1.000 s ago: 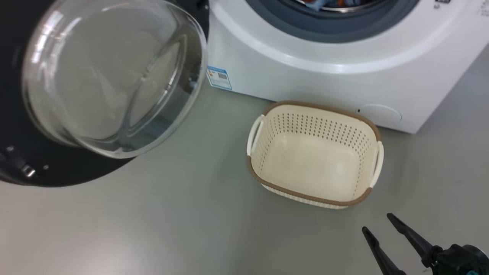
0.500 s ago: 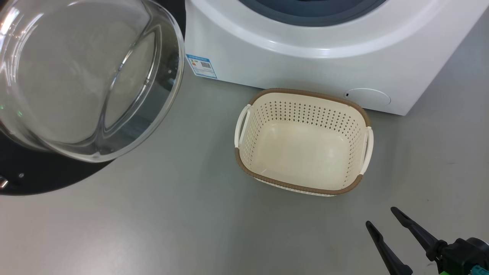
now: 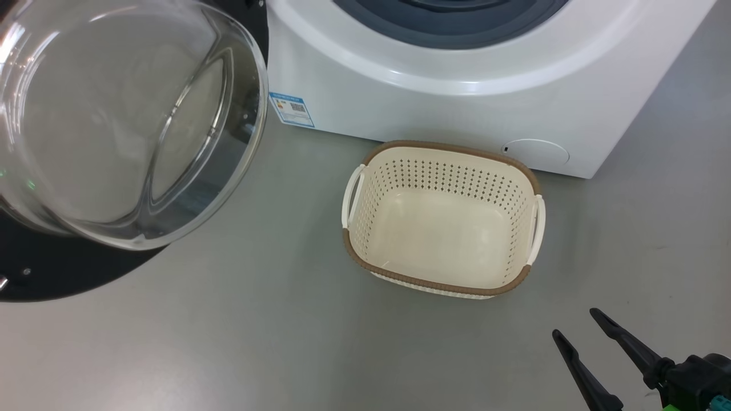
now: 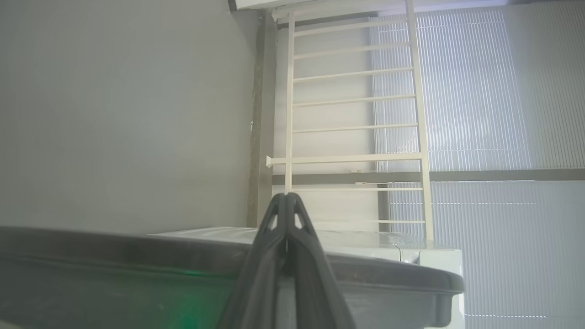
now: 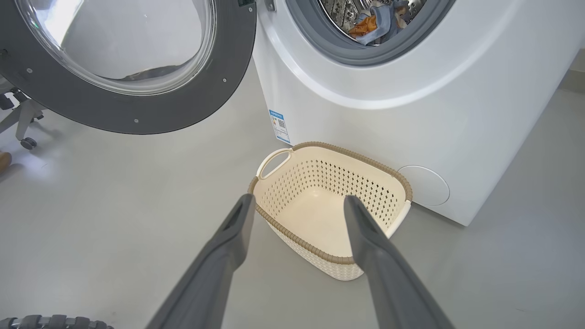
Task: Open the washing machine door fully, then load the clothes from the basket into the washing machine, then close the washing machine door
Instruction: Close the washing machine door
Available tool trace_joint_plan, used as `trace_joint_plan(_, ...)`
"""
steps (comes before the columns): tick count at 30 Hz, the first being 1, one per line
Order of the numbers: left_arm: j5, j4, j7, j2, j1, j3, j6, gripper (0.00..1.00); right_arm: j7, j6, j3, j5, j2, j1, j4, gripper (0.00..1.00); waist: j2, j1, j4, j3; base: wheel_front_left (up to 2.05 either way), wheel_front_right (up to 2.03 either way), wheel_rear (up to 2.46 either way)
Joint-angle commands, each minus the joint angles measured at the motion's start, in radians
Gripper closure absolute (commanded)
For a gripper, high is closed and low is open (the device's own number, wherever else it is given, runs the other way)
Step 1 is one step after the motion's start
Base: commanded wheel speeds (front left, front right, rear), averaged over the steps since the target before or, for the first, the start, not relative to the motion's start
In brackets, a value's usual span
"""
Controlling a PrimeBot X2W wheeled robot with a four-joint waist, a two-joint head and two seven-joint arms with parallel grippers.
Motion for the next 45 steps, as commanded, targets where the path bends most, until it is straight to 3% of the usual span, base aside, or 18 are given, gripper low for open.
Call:
trace_joint_plan(1, -0.019, -0.028, 0.040, 0.058, 0.018, 0.011, -0.019, 1.00, -0.005, 0.002, 0.020, 0.012, -0.031, 0.008, -0.023, 0.00, 0.0000, 0.0000, -0.006, -0.008, 0.00, 0.00, 0.00)
trace_joint_plan(15, -0.042, -0.039, 0.165, 0.027, 0.065, -0.047, -0.082, 1.00, -0.005, 0.002, 0.011, 0.014, -0.053, 0.026, -0.025, 0.00, 0.0000, 0.0000, -0.010, -0.023, 0.00, 0.00, 0.00)
trace_joint_plan(24, -0.030, -0.051, 0.214, 0.020, 0.082, -0.088, -0.092, 1.00, -0.005, 0.002, 0.038, 0.014, -0.028, 0.012, -0.016, 0.00, 0.0000, 0.0000, 0.003, -0.041, 0.00, 0.00, 0.00)
trace_joint_plan(45, -0.027, -0.204, 0.331, -0.020, 0.187, -0.170, -0.036, 1.00, -0.005, 0.002, 0.068, 0.005, 0.106, -0.013, 0.050, 0.00, 0.0000, 0.0000, -0.041, -0.177, 0.00, 0.00, 0.00)
